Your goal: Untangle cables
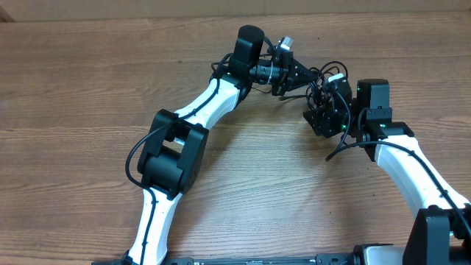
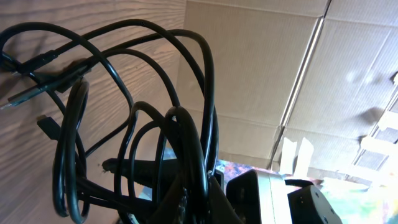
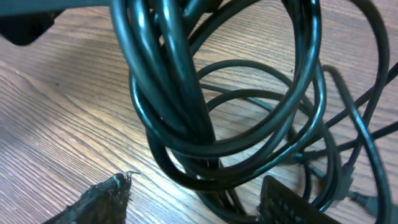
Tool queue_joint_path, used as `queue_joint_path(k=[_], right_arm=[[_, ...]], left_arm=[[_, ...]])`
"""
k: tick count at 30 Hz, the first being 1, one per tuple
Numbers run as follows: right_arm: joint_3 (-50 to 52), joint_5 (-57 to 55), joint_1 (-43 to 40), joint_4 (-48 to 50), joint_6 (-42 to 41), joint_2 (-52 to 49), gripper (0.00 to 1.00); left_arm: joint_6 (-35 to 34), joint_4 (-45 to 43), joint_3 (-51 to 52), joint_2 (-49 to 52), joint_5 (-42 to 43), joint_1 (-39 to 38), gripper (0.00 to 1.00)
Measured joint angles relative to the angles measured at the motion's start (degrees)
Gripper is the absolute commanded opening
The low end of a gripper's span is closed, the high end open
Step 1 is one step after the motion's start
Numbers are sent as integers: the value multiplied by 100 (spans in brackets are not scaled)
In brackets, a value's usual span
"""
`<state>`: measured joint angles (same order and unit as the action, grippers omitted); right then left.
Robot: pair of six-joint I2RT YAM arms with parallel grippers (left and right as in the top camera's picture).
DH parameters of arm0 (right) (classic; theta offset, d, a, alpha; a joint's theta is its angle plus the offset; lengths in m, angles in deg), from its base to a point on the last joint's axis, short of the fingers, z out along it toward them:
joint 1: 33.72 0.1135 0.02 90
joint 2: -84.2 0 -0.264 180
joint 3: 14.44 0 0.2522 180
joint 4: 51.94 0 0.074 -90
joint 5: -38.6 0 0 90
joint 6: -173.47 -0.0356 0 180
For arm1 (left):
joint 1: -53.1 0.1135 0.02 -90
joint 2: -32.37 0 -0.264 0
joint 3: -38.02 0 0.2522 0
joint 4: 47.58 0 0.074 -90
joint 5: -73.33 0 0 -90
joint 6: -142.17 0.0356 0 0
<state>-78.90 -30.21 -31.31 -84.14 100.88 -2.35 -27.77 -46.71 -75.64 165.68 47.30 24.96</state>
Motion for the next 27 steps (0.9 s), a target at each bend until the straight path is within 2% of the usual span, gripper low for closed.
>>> queue_joint_path(k=[3,5,11,18,27], right_arm=[[0,-24,0,2,55,-11,53],[0,-42,-2,48,85,-74,37],[0,-94,-2,39,105,-240,12],[0,-81,-2,11,114,-240,4],[0,44,-2,-138,-127,-236,4]], left_arm=[[-120,-17,0,0,11,-2,4],[-162,-33,0,0,15,-17,4],[-249,-42,0,0,52,-37,4],[-291,-39,0,0,46,-37,4],[-286,2,2,0,-81,-37,4]])
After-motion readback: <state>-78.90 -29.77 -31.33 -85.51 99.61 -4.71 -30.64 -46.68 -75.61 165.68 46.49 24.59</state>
